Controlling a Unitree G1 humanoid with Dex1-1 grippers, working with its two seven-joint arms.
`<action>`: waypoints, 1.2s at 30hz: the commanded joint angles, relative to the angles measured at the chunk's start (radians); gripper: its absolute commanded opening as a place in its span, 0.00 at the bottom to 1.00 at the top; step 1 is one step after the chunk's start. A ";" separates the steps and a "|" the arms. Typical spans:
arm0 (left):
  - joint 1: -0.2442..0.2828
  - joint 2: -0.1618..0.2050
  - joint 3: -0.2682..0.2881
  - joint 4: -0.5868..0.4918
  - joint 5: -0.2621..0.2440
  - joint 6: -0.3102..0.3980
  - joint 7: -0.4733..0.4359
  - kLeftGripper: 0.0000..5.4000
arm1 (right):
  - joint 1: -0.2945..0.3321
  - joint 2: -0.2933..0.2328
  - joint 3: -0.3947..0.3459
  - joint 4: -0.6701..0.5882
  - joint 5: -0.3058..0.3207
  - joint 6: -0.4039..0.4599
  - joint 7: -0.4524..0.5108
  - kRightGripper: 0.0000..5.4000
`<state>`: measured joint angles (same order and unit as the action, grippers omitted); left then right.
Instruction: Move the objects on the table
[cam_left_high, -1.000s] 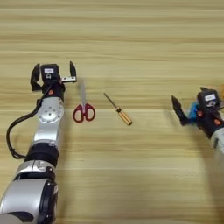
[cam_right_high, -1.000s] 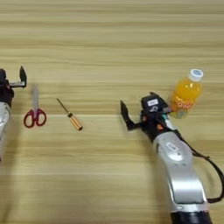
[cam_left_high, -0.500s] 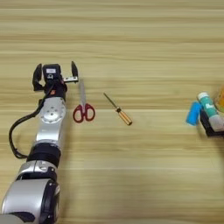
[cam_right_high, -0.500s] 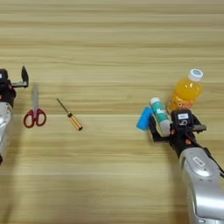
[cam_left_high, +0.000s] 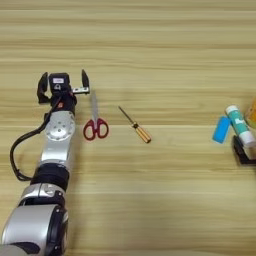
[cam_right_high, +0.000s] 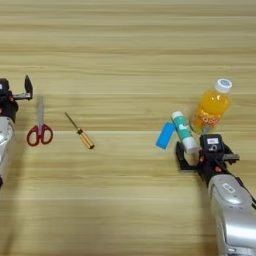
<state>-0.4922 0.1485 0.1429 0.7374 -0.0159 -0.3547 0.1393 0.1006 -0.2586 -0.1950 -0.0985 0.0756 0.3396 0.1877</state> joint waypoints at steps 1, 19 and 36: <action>0.005 0.004 0.001 -0.002 0.008 0.021 0.001 1.00 | -0.022 0.009 0.000 0.037 0.031 0.023 0.014 0.99; 0.004 0.005 0.003 0.000 0.009 0.021 0.000 1.00 | -0.047 0.022 0.009 0.090 0.103 0.039 0.043 0.69; 0.006 0.005 0.002 -0.002 0.011 0.020 0.001 1.00 | -0.039 0.018 0.017 0.069 0.091 0.014 0.032 0.33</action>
<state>-0.4922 0.1488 0.1453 0.7374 -0.0134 -0.3543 0.1390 0.0466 -0.2384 -0.1837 -0.0320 0.1763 0.3513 0.2258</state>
